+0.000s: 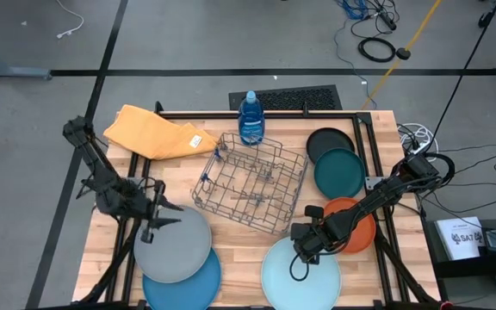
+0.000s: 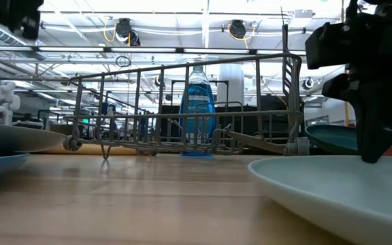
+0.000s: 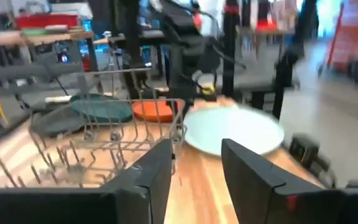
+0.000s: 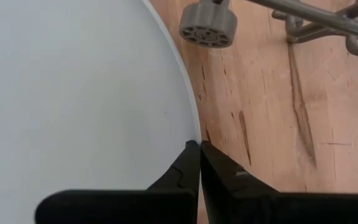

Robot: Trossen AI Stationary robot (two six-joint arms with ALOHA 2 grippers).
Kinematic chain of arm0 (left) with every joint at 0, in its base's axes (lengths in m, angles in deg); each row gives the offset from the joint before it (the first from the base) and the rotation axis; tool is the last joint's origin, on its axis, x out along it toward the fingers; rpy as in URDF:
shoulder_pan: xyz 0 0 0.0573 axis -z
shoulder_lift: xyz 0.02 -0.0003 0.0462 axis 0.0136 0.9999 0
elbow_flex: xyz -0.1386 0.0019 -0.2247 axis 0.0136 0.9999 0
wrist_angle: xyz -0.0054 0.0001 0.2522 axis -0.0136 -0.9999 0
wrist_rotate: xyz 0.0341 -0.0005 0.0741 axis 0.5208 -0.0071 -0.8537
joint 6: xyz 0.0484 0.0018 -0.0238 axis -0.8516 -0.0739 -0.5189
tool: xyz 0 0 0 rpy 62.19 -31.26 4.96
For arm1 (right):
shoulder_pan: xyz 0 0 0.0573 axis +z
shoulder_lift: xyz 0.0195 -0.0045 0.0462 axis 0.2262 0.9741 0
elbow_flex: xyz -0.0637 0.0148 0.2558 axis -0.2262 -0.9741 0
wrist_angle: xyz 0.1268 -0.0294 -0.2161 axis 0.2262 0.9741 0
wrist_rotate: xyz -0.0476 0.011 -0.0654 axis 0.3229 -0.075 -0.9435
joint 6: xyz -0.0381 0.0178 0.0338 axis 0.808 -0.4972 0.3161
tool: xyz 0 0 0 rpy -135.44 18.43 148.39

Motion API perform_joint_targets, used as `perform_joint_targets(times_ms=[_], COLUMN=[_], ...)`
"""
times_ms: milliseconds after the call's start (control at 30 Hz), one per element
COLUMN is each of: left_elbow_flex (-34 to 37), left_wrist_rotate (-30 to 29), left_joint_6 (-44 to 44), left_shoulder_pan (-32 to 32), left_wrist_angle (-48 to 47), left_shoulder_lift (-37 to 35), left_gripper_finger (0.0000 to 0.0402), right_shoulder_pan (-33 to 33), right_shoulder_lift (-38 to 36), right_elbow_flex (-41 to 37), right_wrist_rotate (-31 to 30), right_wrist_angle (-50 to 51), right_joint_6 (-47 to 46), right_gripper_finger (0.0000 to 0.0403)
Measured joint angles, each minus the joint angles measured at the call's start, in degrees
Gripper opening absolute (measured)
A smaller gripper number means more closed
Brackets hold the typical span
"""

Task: Sort dishes
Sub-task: Put the white plate into the dish rack

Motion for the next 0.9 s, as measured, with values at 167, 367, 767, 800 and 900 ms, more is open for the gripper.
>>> perform_joint_targets(times_ms=[167,367,767,800,900], left_elbow_flex=[-11.1,-22.5,-34.9,-35.7,-39.1], left_wrist_rotate=[0.0,-0.8,-0.3,-0.3,-0.2], left_joint_6=[-11.3,-20.1,-48.6,-51.9,-60.8], left_shoulder_pan=[0.0,-3.6,-9.1,-9.5,-11.6], left_wrist_angle=[-0.7,-7.0,8.4,9.8,11.4], left_shoulder_lift=[16.5,34.2,65.4,67.2,72.6], left_gripper_finger=[0.0144,0.0144,0.0144,0.0144,0.0144], right_shoulder_pan=[0.0,0.0,0.7,0.8,1.1], right_shoulder_lift=[0.0,-0.1,-0.2,-0.2,-0.2], right_elbow_flex=[0.0,0.3,3.7,3.7,3.7], right_wrist_rotate=[0.0,0.0,-1.7,-1.7,-1.7], right_wrist_angle=[0.1,-0.3,4.2,4.2,4.2], right_joint_6=[-0.4,-0.1,1.6,1.6,1.0], right_gripper_finger=[0.0000,0.0000,0.0000,0.0000,0.0000])
